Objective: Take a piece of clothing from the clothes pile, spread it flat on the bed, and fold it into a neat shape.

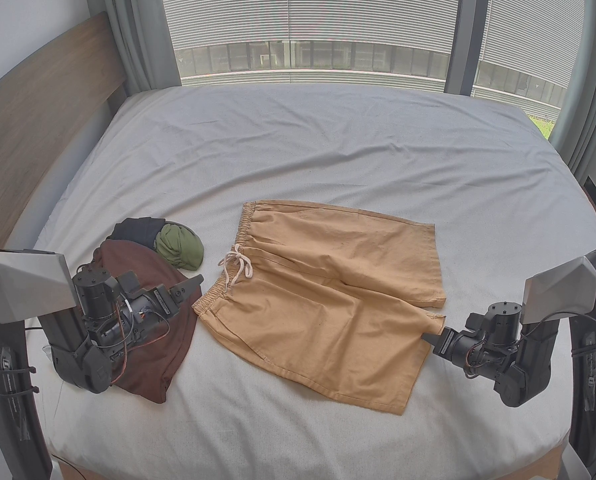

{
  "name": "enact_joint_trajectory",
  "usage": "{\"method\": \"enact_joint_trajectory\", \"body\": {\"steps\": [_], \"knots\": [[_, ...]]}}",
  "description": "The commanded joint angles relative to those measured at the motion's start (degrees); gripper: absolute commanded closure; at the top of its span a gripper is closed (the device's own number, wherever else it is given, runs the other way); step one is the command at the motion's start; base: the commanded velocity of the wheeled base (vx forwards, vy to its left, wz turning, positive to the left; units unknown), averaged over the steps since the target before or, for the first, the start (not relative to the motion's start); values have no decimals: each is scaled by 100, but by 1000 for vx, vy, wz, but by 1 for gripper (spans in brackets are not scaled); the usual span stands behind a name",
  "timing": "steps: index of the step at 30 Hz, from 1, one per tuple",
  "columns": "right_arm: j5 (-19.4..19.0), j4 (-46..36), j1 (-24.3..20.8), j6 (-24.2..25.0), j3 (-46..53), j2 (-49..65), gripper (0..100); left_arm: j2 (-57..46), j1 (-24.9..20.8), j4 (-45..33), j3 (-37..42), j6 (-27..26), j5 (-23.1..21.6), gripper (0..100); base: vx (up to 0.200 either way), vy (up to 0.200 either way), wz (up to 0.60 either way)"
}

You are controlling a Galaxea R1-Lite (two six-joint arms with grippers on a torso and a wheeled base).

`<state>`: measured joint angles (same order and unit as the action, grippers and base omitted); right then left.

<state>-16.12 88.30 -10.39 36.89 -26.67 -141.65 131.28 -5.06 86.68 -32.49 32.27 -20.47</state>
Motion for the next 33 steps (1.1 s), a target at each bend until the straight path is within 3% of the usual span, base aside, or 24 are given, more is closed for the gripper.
{"method": "enact_joint_trajectory", "body": {"steps": [1, 7, 8, 24, 33], "knots": [[3, 3, 45, -15, -31, 15, 100, 205, 31, -10, -3, -98, -1, 0, 0, 0, 0], [3, 12, 81, -24, -66, -11, 100, 398, 75, -81, -3, -159, -10, 0, 0, 0, 0], [3, 12, 81, -24, -75, -11, 0, 425, 66, -81, -3, -159, -19, 0, 0, 0, 0], [12, 21, 54, -147, -136, 68, 0, 1137, -109, -28, -425, -124, 69, 0, 0, 0, 0], [21, 21, 28, -156, -110, 261, 0, 1497, -268, -1, -794, -124, 465, 0, 0, 0, 0]]}}
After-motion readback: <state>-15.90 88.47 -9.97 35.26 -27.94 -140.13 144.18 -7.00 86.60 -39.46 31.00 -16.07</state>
